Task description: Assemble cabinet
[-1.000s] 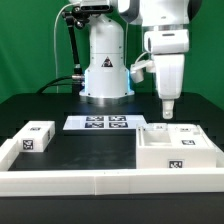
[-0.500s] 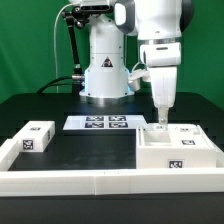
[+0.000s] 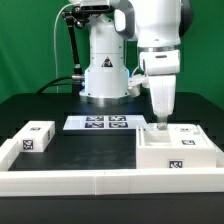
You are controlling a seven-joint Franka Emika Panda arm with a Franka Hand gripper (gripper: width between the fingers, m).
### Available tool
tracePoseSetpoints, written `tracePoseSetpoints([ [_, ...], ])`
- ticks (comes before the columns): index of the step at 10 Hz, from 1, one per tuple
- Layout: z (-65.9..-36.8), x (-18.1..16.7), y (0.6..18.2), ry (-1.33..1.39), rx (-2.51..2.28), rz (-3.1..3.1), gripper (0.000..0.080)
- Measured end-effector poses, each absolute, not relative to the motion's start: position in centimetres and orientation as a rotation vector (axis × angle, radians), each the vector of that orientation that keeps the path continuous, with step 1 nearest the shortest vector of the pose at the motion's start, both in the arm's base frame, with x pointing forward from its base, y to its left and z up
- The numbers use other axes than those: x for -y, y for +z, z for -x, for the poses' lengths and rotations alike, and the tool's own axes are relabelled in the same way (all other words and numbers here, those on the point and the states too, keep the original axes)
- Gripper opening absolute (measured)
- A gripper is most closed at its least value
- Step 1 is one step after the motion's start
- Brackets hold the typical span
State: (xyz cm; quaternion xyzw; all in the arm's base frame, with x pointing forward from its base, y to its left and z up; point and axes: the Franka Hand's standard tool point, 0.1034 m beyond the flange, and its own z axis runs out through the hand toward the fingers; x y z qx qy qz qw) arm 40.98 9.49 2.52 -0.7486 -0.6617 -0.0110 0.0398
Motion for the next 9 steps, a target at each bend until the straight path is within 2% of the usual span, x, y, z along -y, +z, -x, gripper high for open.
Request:
tracePoseSetpoints([
  [4, -40.6, -9.3, 2.0, -0.019, 2.016, 2.293, 0.0797],
  [5, -40.6, -9.3, 1.9, -0.017, 2.014, 2.291, 0.0683],
  [8, -40.0, -9.4, 1.2, 0.0, 2.005, 2.282, 0.0184],
  [9, -40.1, -9.5, 1.2, -0.007, 2.006, 2.283, 0.007],
])
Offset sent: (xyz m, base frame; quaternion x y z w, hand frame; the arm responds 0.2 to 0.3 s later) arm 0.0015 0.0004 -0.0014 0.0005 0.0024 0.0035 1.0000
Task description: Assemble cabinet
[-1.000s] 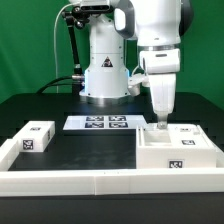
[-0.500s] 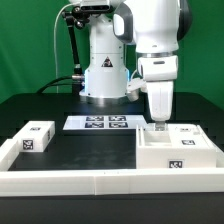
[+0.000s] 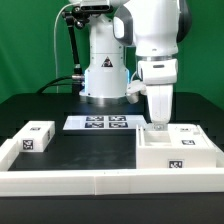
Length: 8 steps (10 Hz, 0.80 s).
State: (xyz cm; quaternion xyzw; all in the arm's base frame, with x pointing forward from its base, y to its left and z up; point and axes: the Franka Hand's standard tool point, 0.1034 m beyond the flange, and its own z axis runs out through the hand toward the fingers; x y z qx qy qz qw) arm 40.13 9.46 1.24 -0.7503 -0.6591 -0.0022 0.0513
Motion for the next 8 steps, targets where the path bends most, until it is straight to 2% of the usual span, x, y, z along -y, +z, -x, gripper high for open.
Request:
tracePoseSetpoints([
  [6, -40.4, -9.4, 1.6, -0.021, 2.01, 2.29, 0.007],
  [8, -40.4, -9.4, 2.3, -0.029, 1.998, 2.318, 0.007],
])
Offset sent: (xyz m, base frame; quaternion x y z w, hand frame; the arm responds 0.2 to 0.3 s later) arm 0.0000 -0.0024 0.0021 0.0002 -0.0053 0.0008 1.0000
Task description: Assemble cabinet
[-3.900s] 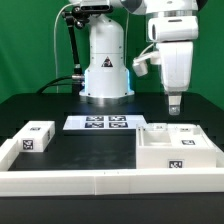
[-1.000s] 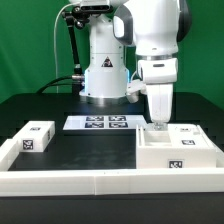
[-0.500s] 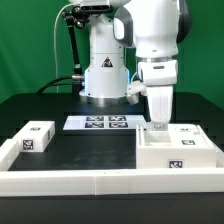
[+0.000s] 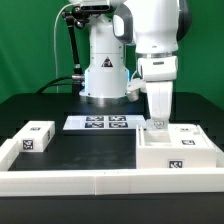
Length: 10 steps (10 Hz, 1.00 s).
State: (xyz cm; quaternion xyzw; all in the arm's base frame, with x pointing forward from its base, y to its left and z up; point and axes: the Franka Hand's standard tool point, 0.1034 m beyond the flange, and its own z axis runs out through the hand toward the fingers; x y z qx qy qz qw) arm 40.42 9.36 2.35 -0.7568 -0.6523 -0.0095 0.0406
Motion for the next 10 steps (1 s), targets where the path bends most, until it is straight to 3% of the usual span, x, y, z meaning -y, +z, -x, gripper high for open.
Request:
tracePoseSetpoints([
  [7, -41.2, -8.1, 6.0, -0.012, 2.014, 2.373, 0.007],
  [10, -41.1, -8.1, 5.8, -0.009, 2.011, 2.37, 0.007],
])
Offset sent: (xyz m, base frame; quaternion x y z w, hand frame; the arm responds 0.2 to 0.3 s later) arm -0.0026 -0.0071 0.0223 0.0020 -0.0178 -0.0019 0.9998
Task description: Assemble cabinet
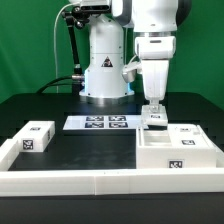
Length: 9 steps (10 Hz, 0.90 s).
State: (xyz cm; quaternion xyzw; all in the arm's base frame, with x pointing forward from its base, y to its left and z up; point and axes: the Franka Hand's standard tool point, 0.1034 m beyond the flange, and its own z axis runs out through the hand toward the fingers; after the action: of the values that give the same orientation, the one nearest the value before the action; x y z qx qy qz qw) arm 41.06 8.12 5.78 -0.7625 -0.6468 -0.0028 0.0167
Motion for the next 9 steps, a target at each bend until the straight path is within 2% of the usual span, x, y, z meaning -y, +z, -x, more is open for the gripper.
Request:
tracePoseSetpoints([
  [4, -42.8, -7.0, 6.4, -0.027, 2.022, 2.374, 0.007],
  [9, -43.2, -7.2, 5.8, -0.024, 2.012, 2.368, 0.007],
])
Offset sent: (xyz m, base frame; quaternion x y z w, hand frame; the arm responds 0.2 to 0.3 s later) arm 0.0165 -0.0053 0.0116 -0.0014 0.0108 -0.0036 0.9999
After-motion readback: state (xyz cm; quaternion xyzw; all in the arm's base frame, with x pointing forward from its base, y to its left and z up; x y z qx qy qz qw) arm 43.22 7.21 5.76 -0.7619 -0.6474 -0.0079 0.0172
